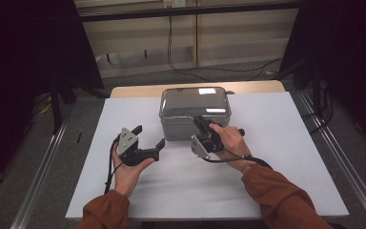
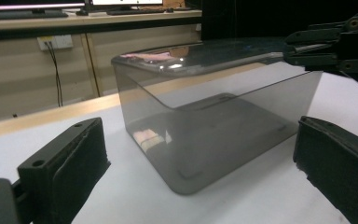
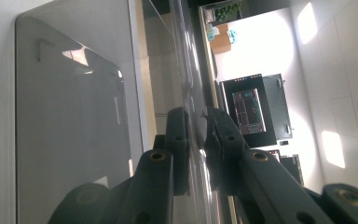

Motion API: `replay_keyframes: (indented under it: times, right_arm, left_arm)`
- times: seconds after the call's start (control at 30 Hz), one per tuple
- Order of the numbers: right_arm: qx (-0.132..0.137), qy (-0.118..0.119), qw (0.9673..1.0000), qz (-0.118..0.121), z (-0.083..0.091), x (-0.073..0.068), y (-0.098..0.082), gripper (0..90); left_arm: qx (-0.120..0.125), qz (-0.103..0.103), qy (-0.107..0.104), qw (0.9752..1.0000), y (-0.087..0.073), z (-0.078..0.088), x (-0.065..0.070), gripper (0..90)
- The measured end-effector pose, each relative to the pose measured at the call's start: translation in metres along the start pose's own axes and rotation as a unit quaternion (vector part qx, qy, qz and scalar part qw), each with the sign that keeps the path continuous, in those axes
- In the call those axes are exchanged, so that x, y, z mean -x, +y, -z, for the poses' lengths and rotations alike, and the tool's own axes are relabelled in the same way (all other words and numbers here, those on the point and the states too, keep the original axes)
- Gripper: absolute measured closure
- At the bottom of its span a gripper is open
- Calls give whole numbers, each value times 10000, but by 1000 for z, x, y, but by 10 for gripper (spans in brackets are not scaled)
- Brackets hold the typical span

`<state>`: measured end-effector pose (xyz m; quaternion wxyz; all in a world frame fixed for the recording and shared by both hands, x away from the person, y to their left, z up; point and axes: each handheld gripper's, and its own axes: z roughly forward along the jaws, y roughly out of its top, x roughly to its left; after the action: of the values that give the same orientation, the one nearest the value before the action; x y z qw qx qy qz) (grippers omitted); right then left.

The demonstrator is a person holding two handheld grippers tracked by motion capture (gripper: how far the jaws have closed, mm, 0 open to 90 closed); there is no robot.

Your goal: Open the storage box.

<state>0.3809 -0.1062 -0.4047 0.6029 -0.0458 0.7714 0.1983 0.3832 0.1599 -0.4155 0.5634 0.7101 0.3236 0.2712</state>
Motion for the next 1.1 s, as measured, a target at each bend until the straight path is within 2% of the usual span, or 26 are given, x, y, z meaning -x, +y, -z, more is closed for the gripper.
replay_keyframes:
  times: [0.13,0.2,0.27,0.33,0.37,0.4,0.47,0.5,0.57,0.6,0.63,0.77,0.87,0.97,1.1]
  right_arm:
    - [-2,24,10000,3,0,1,0,802]
    - [3,-11,10000,-14,0,2,0,804]
    - [16,-40,10000,6,0,3,0,806]
    - [19,-39,10000,25,0,4,1,807]
    - [7,-38,10000,26,0,5,1,809]
    - [9,-48,10000,26,0,5,1,810]
    - [23,-57,10000,69,0,8,2,813]
    - [9,-51,10000,70,-1,8,2,813]
    - [14,-53,9999,86,-1,9,2,814]
    - [2,-66,9999,76,-1,11,3,815]
    - [5,-84,10000,51,-1,12,2,816]
    - [22,-122,9999,40,-1,14,2,818]
    - [8,-139,9999,33,-1,15,3,818]
    - [22,-147,9999,7,-1,14,2,817]
    - [14,-151,9999,-2,-1,14,3,816]
  left_arm:
    - [21,22,-9,10000,3,-7,-3,24]
    - [69,24,-132,9999,5,-16,-7,23]
    - [93,102,-159,9998,6,-21,-7,21]
    - [92,102,-191,9997,7,-24,-7,22]
    - [119,32,-188,9997,8,-25,-6,24]
    - [178,-7,-157,9997,9,-26,-6,24]
    - [124,-44,-138,9998,12,-31,-7,27]
    - [79,-79,-63,9999,14,-34,-8,27]
    - [98,-29,-69,9999,17,-39,-9,29]
    - [37,-201,-50,9998,21,-43,-9,30]
    - [68,-231,-21,9997,22,-44,-10,30]
    - [138,-191,27,9997,21,-51,-12,33]
    - [123,-351,94,9993,17,-57,-13,40]
    - [91,-266,104,9995,13,-61,-15,41]
    - [114,-428,159,9989,18,-68,-16,65]
